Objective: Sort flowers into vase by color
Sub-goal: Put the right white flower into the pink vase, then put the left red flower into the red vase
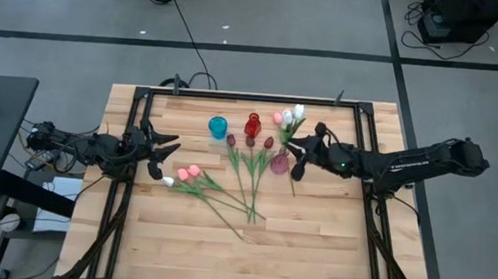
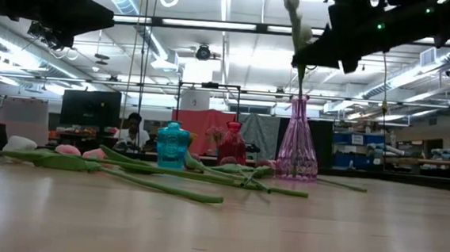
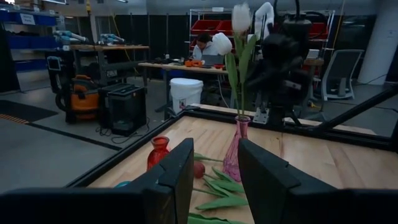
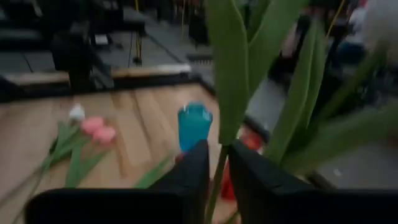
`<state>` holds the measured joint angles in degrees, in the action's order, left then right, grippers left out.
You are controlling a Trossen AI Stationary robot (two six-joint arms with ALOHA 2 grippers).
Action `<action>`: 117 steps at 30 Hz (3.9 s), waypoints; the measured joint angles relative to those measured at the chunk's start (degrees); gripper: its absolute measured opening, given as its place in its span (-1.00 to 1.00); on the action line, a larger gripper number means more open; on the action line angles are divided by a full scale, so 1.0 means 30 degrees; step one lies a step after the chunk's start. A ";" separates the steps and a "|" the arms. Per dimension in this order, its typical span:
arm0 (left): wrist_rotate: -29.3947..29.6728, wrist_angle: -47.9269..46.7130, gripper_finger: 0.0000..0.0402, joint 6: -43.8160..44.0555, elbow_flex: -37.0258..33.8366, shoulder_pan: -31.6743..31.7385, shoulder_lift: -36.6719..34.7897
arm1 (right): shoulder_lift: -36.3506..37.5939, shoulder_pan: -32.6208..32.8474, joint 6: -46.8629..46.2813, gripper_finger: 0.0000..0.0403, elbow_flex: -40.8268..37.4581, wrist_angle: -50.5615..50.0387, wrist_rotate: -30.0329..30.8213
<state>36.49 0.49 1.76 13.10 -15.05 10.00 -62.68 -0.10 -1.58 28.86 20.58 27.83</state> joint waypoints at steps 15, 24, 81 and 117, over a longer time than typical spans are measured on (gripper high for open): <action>-0.0002 -0.0109 -0.35 0.0138 -0.0007 0.0000 0.0000 | 0.3183 0.0117 -0.6081 -0.03 0.0184 -0.8402 -0.2969; -0.0007 -0.0102 -0.35 0.0153 -0.0014 0.0000 0.0007 | 0.3384 0.0102 -1.0467 -0.02 0.2976 -1.7528 -0.2609; -0.8584 -0.6082 -0.35 0.2926 1.0891 0.0757 2.5233 | -0.5632 0.8322 -1.5165 -0.23 0.3851 -1.0432 -0.1522; -0.7116 0.6897 -0.35 0.0160 0.3230 -0.0703 1.7029 | -2.0988 0.3525 -1.3516 -0.24 1.8855 -1.3749 0.2592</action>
<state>15.14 21.18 2.24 22.79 -17.16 61.09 -125.65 10.48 -42.13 85.43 -20.66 35.61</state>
